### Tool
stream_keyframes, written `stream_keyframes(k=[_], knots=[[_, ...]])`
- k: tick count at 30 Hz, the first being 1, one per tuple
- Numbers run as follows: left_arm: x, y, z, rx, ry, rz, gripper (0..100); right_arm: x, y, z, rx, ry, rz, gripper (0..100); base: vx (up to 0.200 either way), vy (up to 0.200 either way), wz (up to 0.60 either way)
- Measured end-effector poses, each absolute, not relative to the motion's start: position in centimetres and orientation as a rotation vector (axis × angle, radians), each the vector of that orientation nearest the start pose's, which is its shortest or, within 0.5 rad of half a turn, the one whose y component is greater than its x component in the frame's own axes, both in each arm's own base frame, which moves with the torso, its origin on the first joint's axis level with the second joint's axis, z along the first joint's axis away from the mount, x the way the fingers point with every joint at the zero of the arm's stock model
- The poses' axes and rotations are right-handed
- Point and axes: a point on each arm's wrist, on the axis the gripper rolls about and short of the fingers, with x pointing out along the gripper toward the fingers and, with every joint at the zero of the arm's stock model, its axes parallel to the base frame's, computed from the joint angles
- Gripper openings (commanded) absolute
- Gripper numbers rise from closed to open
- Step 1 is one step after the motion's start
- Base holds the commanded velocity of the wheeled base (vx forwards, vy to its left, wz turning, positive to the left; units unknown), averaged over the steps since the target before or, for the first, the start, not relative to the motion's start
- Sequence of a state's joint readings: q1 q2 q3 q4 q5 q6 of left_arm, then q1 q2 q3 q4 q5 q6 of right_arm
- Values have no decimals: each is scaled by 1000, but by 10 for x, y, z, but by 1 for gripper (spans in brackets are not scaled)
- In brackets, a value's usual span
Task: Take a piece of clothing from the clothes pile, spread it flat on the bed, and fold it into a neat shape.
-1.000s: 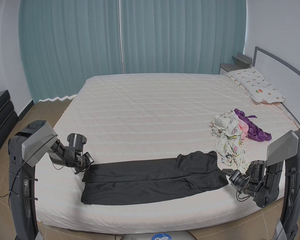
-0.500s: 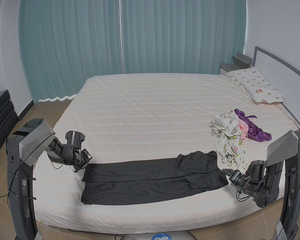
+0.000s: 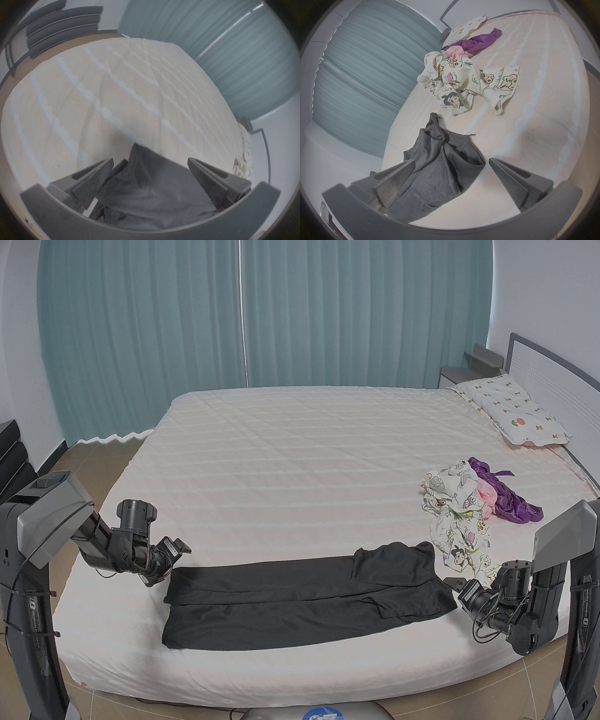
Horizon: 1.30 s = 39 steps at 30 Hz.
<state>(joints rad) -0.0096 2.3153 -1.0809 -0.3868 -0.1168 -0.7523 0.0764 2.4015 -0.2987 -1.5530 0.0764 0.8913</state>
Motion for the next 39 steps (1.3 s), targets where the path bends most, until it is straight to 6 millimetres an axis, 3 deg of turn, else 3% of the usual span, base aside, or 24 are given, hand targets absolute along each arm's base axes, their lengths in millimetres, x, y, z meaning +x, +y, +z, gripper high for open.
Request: stream_keyframes(k=[7, 11, 23, 35, 36, 39], knots=[[377, -9, 2, -509, 897, 90, 100, 284, 23, -40, 865, 579, -106, 100, 0, 0, 0], [369, -18, -7, -455, 935, 82, 100, 284, 23, -40, 864, 578, -107, 100, 0, 0, 0], [362, -24, -26, -321, 987, 89, 100, 283, 24, -40, 861, 584, -106, 100, 0, 0, 0], [363, -36, -33, -292, 1001, 70, 100, 283, 25, -40, 859, 586, -102, 100, 0, 0, 0], [363, -38, -34, -288, 1005, 68, 0, 283, 25, -40, 859, 586, -102, 100, 0, 0, 0], [365, -42, -37, -282, 1007, 62, 0, 283, 25, -40, 859, 585, -101, 100, 0, 0, 0]])
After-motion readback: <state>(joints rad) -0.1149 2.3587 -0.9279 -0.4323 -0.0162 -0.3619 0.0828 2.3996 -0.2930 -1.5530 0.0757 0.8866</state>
